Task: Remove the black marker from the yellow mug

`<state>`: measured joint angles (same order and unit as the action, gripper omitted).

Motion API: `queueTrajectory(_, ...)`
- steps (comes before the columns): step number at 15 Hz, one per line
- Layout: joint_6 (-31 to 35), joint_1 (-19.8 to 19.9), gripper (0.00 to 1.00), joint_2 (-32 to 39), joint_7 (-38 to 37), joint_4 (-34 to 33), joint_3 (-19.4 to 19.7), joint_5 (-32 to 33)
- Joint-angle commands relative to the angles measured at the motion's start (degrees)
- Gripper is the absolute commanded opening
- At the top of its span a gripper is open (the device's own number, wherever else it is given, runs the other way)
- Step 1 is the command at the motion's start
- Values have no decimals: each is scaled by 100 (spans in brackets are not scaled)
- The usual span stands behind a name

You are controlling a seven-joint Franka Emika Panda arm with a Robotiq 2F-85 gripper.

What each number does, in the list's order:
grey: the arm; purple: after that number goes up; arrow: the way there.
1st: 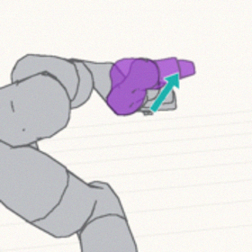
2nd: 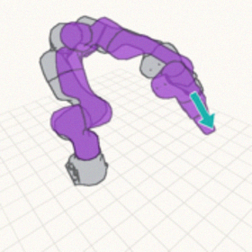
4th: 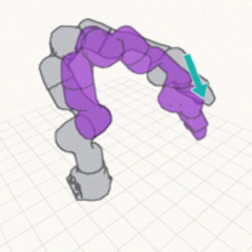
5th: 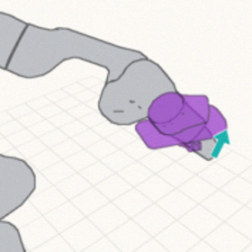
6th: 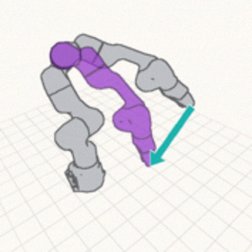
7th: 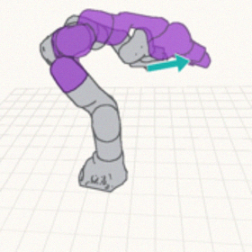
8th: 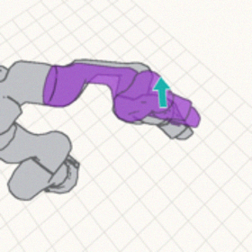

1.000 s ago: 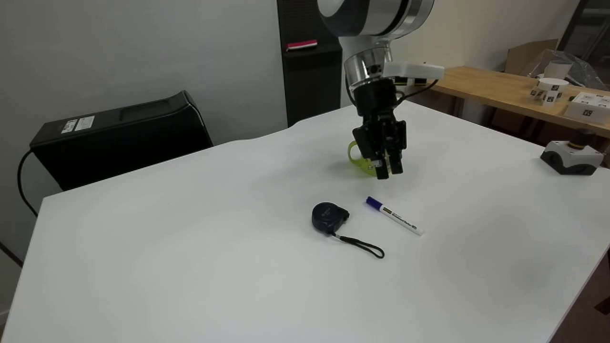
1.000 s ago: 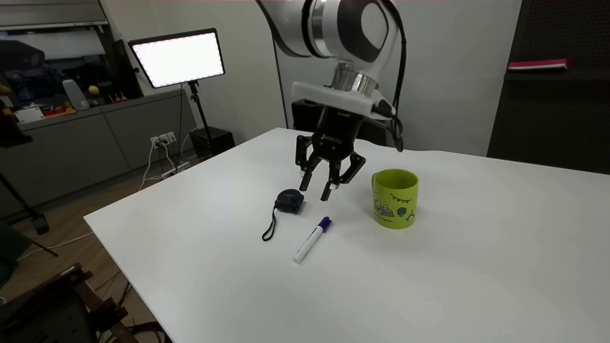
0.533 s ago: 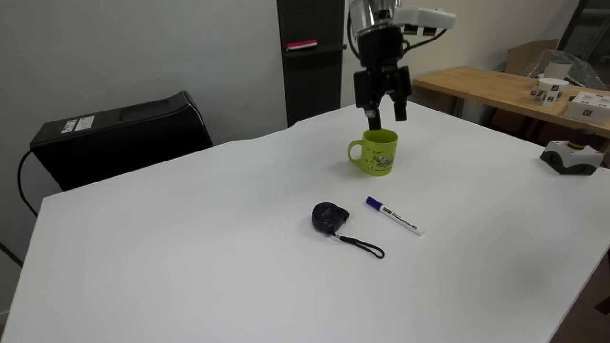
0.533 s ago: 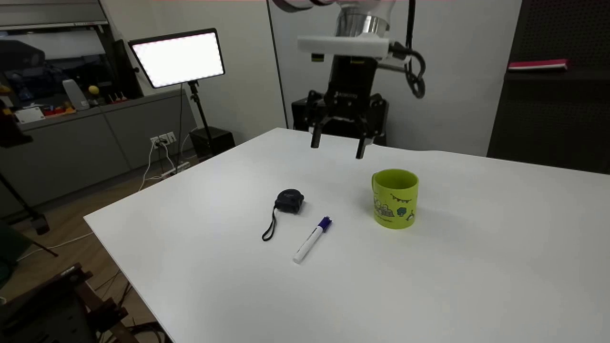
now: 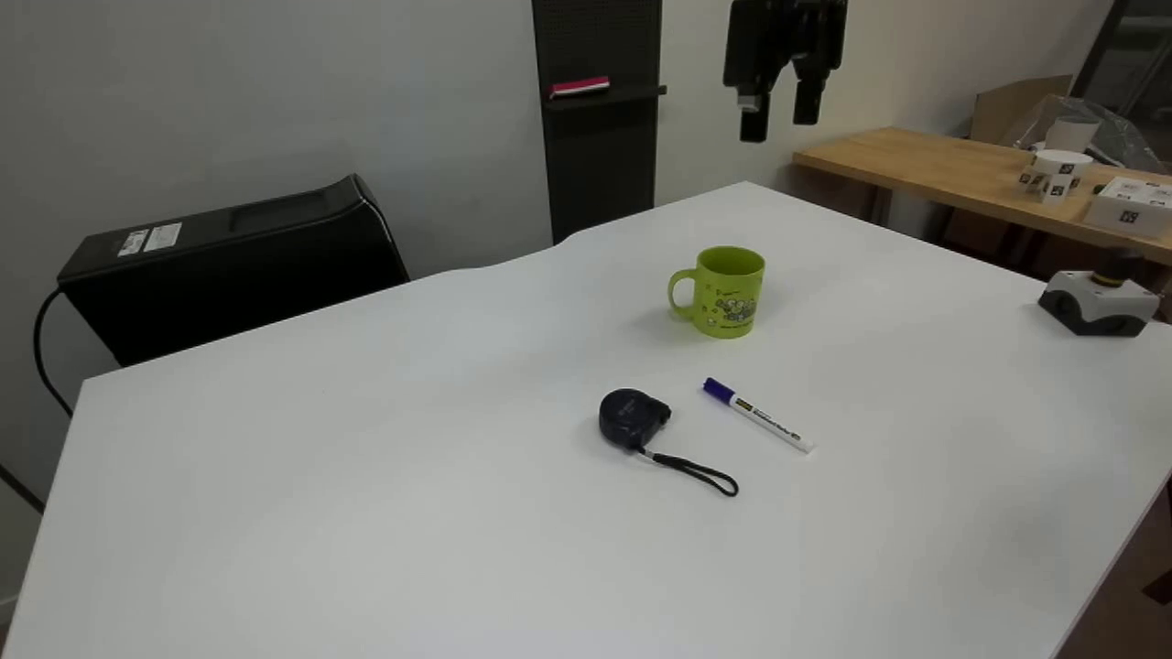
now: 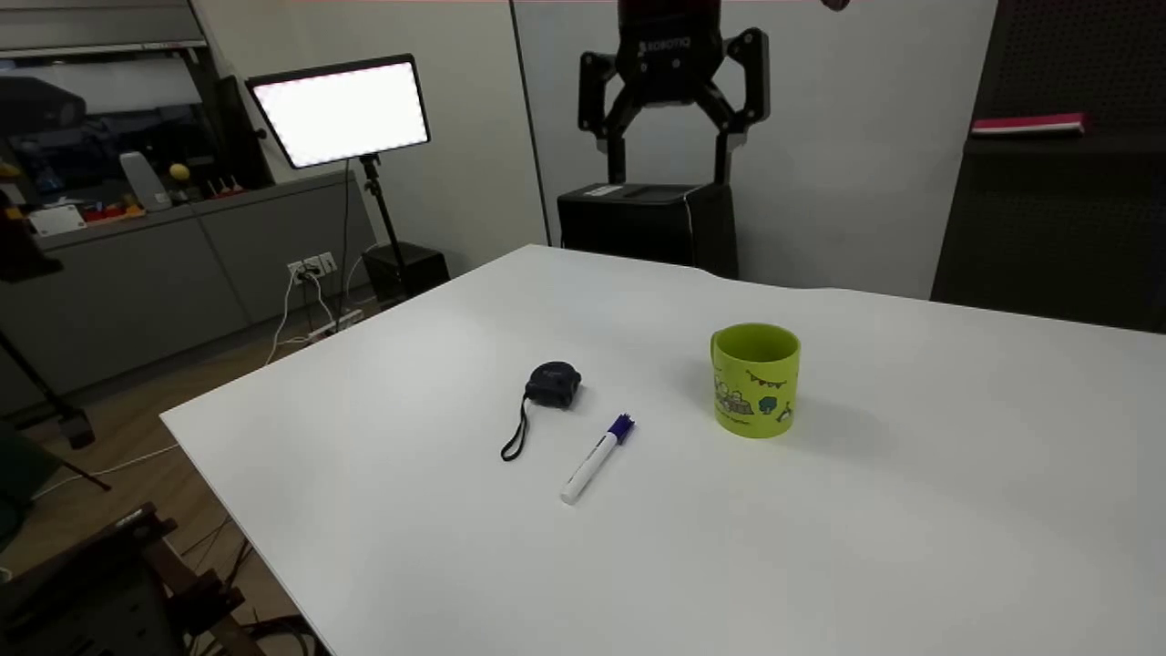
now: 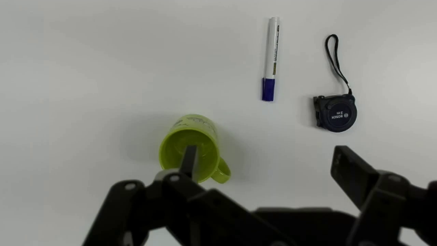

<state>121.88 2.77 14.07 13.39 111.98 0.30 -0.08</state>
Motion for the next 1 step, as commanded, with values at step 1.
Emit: queueTrajectory(1,19,3,100,-43,-3,58,-4,2)
